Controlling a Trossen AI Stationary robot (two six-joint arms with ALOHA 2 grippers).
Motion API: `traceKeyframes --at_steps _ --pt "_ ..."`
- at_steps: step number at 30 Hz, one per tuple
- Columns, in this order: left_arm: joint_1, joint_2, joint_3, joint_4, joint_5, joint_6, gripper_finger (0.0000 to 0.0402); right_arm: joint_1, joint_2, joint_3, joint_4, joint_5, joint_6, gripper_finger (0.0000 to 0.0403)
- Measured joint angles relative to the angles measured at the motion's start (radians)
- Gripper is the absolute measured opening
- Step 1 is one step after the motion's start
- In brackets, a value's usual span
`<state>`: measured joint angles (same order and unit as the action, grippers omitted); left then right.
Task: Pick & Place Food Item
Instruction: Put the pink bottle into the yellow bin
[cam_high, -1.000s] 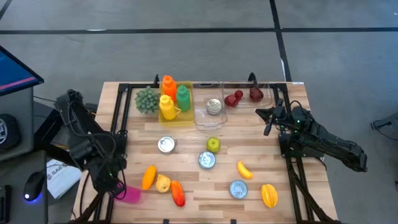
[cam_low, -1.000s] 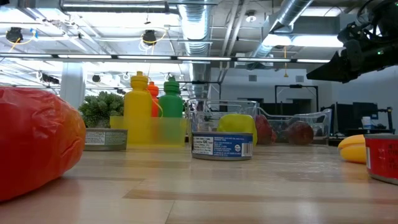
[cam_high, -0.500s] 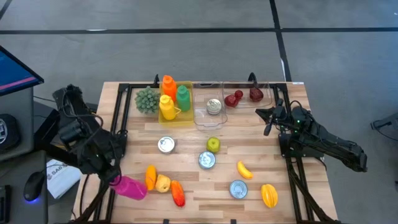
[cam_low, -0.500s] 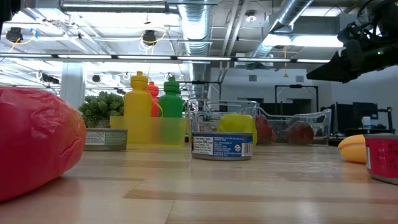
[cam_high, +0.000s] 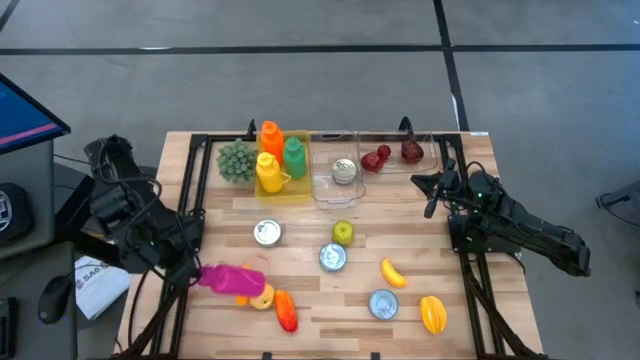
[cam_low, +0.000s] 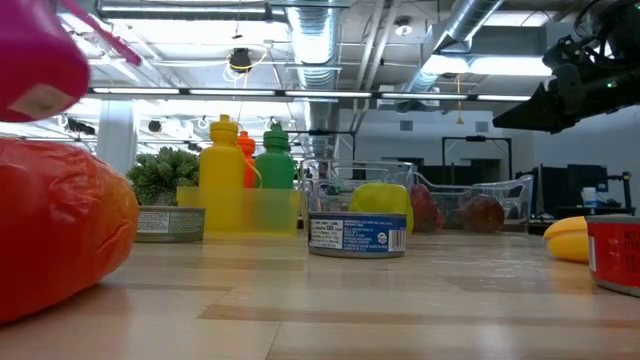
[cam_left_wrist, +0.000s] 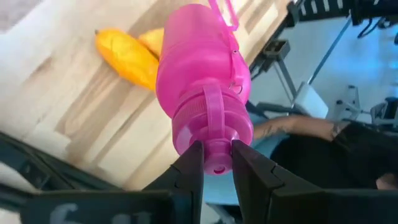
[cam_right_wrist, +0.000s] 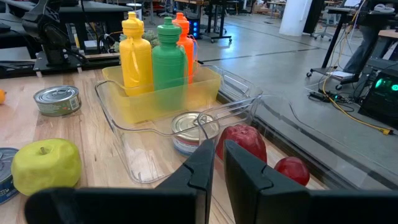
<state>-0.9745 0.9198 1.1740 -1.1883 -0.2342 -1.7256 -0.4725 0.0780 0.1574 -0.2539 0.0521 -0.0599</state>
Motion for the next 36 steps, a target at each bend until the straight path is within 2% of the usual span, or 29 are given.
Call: traceKeyframes --at_steps 5,16,36 --pt "0.020 0.019 0.000 0.001 -0.020 0.001 0.0060 0.000 0.000 0.000 0.000 0.000 0.000 0.0033" --pt "0.088 0.027 0.000 0.001 0.088 0.055 0.0060 0.000 0.000 0.000 0.000 0.000 0.000 0.0033" --pt "0.090 0.027 0.000 0.003 0.118 0.099 0.0060 0.000 0.000 0.000 0.001 0.000 0.000 0.0033"
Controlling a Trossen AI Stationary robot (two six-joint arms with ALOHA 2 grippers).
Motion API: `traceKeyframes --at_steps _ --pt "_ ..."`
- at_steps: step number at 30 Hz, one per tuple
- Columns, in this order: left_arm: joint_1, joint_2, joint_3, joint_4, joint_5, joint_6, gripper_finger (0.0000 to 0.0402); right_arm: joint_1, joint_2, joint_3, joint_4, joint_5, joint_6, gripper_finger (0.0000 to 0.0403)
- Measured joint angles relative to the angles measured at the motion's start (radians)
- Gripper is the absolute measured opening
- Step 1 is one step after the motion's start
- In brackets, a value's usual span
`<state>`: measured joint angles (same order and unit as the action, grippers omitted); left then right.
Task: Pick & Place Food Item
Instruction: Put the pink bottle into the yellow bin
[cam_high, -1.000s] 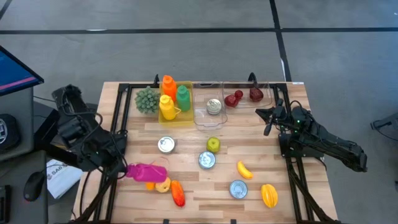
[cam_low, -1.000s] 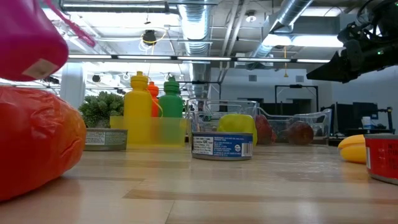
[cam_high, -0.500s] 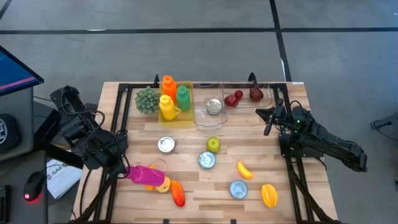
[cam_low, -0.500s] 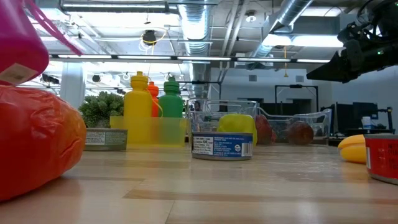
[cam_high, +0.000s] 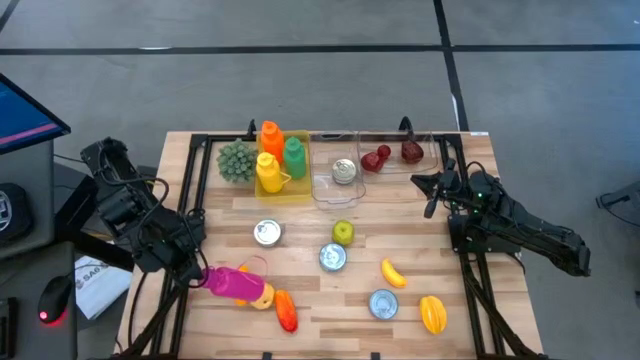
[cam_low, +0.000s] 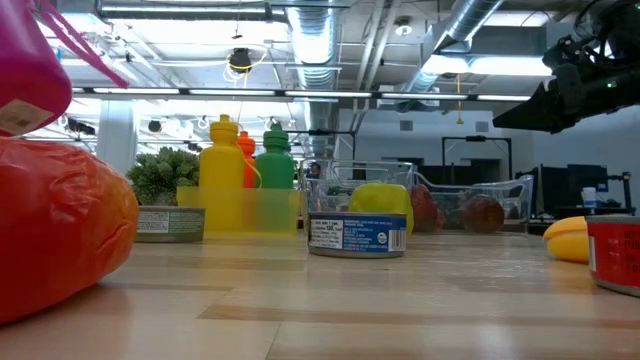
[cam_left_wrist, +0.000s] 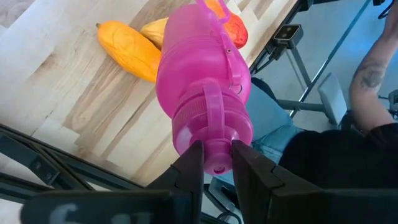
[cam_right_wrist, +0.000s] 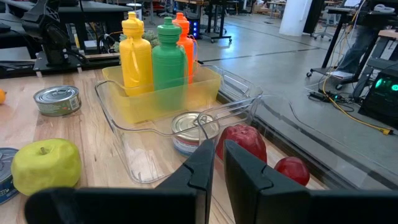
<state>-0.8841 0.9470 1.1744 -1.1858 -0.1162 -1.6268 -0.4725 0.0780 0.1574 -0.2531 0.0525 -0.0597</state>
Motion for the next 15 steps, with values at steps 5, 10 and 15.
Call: traceKeyframes --at_steps 5,10,15 --pt "0.000 0.000 0.000 0.000 -0.010 0.000 0.0060 0.000 0.000 0.000 0.028 0.000 0.111 0.0033" --pt "0.000 0.000 0.000 0.000 -0.032 0.000 0.0060 0.000 0.000 0.000 0.126 0.000 0.293 0.0033" --pt "0.000 0.000 0.000 0.001 -0.062 -0.004 0.0059 0.002 0.000 0.000 0.246 -0.003 0.318 0.0033"
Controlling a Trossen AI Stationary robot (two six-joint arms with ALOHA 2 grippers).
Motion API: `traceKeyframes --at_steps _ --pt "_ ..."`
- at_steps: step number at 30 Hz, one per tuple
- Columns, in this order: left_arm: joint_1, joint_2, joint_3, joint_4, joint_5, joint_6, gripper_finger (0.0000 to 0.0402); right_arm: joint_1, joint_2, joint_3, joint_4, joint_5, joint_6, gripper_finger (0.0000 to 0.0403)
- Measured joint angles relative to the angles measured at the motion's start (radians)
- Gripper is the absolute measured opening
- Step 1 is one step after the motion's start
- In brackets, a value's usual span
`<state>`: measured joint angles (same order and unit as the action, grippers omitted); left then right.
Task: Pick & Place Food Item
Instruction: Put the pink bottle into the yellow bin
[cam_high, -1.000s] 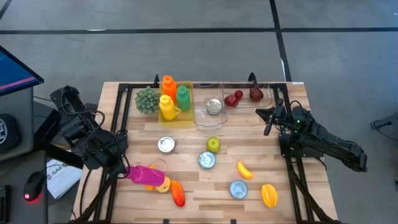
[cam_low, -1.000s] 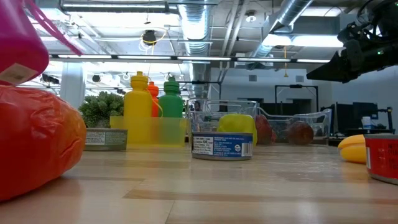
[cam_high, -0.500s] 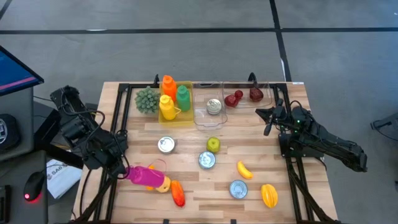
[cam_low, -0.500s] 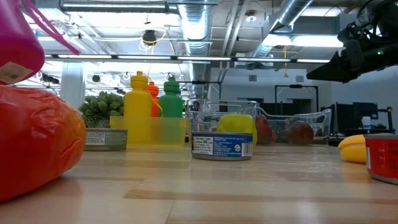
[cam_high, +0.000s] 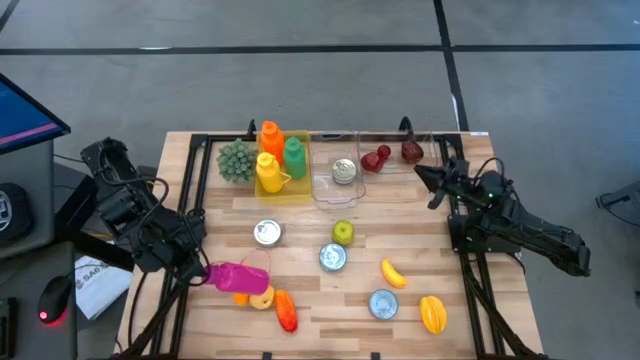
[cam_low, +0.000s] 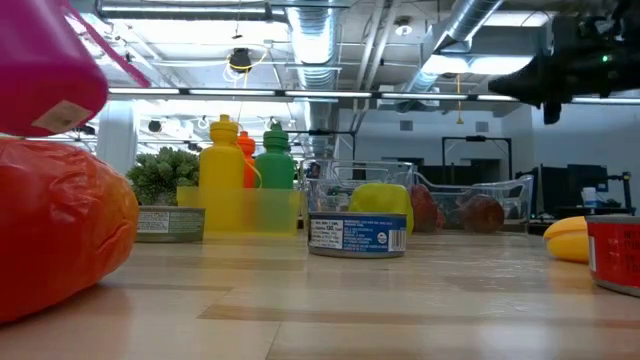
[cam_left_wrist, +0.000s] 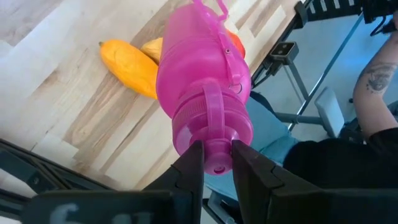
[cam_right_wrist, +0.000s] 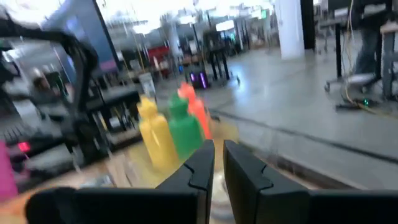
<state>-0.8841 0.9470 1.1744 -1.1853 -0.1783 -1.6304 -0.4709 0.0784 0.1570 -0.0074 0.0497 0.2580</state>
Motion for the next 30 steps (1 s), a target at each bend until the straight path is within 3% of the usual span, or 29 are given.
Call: traceKeyframes --at_steps 5,7,11,20,30 --pt "0.000 0.000 0.000 0.000 -0.017 0.000 0.0060 0.044 0.015 0.001 0.171 -0.103 0.070 0.0033" --pt "0.000 0.000 0.000 -0.001 -0.025 0.000 0.0060 0.082 0.063 0.001 0.243 -0.152 0.054 0.0033" --pt "0.009 0.000 0.000 -0.002 -0.036 0.000 0.0059 0.184 0.192 0.001 0.416 -0.156 0.037 0.0031" --pt "0.089 0.000 0.000 -0.001 -0.032 0.036 0.0059 0.386 0.629 0.030 0.752 0.005 -0.090 0.0006" --pt "0.101 0.000 0.000 -0.001 -0.012 0.037 0.0060 0.513 1.076 0.360 0.774 0.056 -0.237 0.0003"
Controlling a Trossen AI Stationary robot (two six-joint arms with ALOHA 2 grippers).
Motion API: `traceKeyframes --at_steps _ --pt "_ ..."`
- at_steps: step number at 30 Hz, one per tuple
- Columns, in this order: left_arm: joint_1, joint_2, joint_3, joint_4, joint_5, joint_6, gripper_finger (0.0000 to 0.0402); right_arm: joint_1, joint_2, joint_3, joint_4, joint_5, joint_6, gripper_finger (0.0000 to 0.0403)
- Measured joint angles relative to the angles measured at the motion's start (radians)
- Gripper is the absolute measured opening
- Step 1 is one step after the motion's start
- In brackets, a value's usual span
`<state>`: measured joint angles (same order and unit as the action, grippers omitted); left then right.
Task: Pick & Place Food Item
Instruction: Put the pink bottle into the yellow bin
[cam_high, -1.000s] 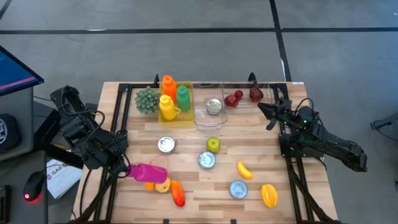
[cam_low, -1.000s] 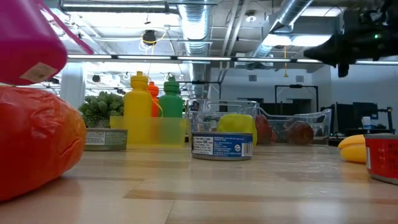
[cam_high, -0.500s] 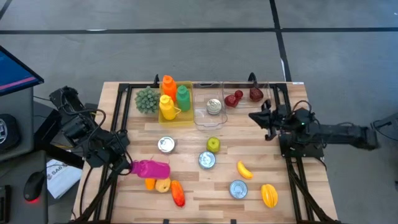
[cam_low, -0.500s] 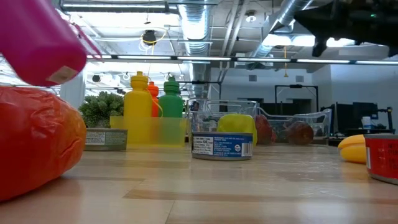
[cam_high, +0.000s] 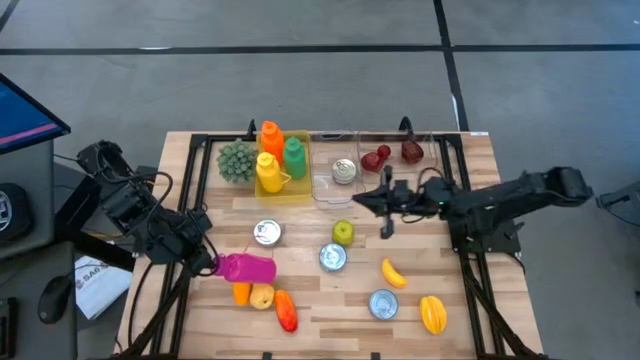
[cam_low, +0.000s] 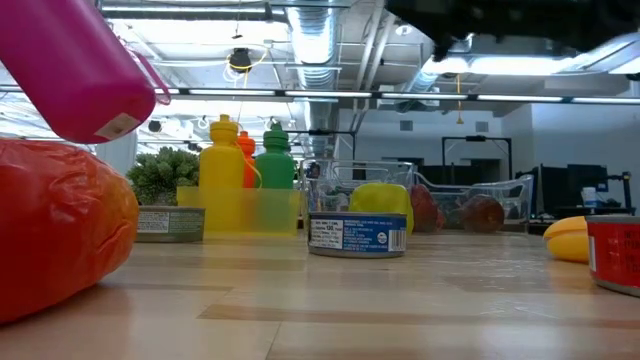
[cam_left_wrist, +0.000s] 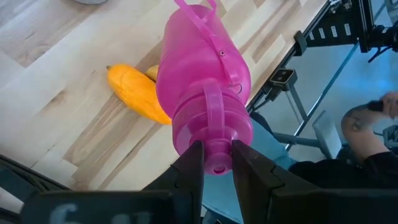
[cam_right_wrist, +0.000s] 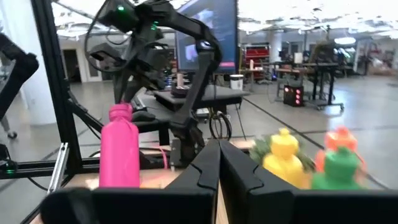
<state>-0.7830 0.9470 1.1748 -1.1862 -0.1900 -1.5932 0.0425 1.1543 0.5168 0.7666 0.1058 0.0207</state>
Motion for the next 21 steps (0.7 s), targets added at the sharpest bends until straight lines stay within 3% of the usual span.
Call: traceKeyframes --at_steps 13,21 --pt "0.021 0.006 0.000 0.004 -0.036 0.000 0.0061 0.025 0.384 0.480 -0.252 -0.036 -0.058 0.0001" --pt "0.128 0.032 0.000 0.038 -0.006 0.068 0.0062 0.039 0.550 0.772 -0.495 -0.204 -0.149 0.0001"
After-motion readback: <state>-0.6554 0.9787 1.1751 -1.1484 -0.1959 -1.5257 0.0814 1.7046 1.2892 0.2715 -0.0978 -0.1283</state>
